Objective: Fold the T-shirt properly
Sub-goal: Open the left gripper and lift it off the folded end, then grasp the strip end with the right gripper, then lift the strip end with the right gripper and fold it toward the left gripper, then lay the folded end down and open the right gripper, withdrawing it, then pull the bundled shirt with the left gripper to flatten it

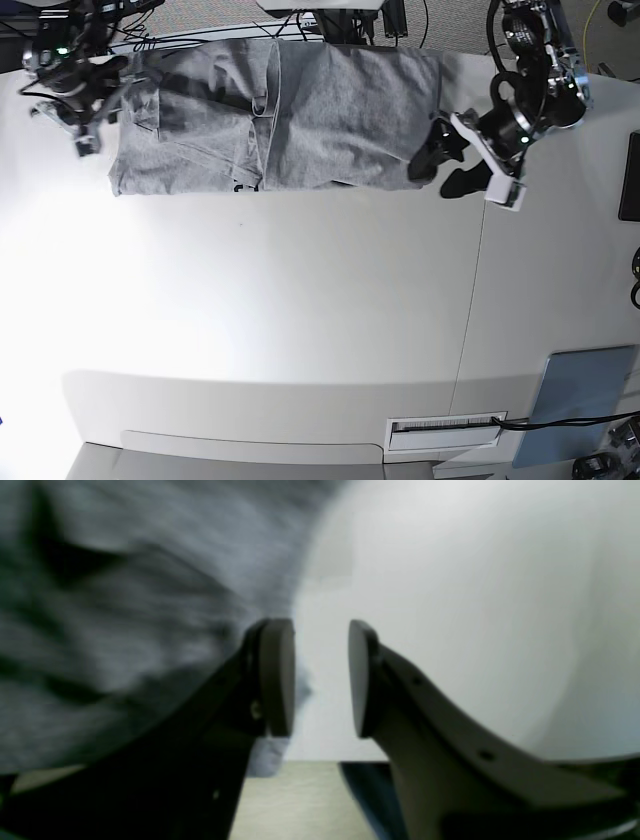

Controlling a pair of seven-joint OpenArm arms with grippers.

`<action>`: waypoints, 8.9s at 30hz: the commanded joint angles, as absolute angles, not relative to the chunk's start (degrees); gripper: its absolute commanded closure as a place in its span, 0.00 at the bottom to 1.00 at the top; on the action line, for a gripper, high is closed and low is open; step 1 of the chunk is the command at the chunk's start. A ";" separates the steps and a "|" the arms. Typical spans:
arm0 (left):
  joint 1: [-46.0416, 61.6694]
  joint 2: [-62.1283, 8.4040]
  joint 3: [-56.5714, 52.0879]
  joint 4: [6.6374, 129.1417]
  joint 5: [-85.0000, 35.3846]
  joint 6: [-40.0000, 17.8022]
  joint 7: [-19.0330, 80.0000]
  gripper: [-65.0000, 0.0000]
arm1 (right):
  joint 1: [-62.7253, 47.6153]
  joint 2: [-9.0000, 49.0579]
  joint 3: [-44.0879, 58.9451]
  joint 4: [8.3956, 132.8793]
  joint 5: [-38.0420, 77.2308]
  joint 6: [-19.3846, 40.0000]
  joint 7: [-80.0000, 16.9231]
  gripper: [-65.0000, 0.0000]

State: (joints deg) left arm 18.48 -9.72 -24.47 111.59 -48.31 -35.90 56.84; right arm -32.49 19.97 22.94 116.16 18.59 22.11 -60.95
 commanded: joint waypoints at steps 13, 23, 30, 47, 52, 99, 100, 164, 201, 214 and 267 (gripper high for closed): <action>20.34 -13.50 -25.04 112.55 -49.56 -36.27 55.35 0.41 | -32.53 20.64 32.32 109.89 36.69 25.04 -59.16 0.58; 20.34 -13.50 -25.04 112.55 -49.54 -36.32 55.72 0.41 | -27.77 20.62 32.32 97.32 51.16 28.29 -68.45 0.58; 20.34 -13.50 -25.04 112.51 -49.54 -36.29 55.72 0.41 | -23.03 20.62 32.32 86.87 61.69 32.27 -78.04 0.58; 20.34 -13.47 -25.04 112.51 -49.56 -36.27 55.70 0.41 | -22.98 20.64 31.79 86.56 66.59 38.15 -74.39 0.79; 20.34 -13.47 -25.04 112.51 -49.54 -36.27 55.70 0.41 | -23.00 20.62 30.26 86.56 66.59 40.00 -71.22 1.00; 20.32 -13.50 -25.04 112.51 -49.52 -37.56 55.75 0.48 | -21.26 20.80 21.08 91.11 53.15 29.91 -69.97 0.73; 20.34 -13.50 -25.04 112.51 -49.52 -37.56 55.75 0.48 | -21.26 20.80 21.30 91.11 52.84 29.93 -69.78 0.81; 30.92 -13.41 -24.88 103.46 -36.86 -40.00 45.80 0.48 | -18.87 -5.08 -31.14 121.10 15.33 19.70 -50.98 1.00; 17.15 -13.34 -7.99 103.02 -29.12 -32.12 46.22 0.49 | -14.28 -5.69 -31.18 114.41 12.16 21.37 -40.45 1.00; 17.12 -14.15 -8.23 103.18 -29.17 -32.14 46.19 0.49 | -14.33 -5.67 -31.18 114.74 18.85 32.80 -38.61 0.51; 21.61 -14.13 6.22 115.15 -31.77 -10.57 45.15 0.54 | -21.71 -0.03 12.12 133.45 2.96 21.15 -50.76 0.51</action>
State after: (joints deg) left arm 21.87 -13.96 6.35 114.24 -31.16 -10.26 46.19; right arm -21.80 -0.19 11.99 132.42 2.83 21.34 -52.27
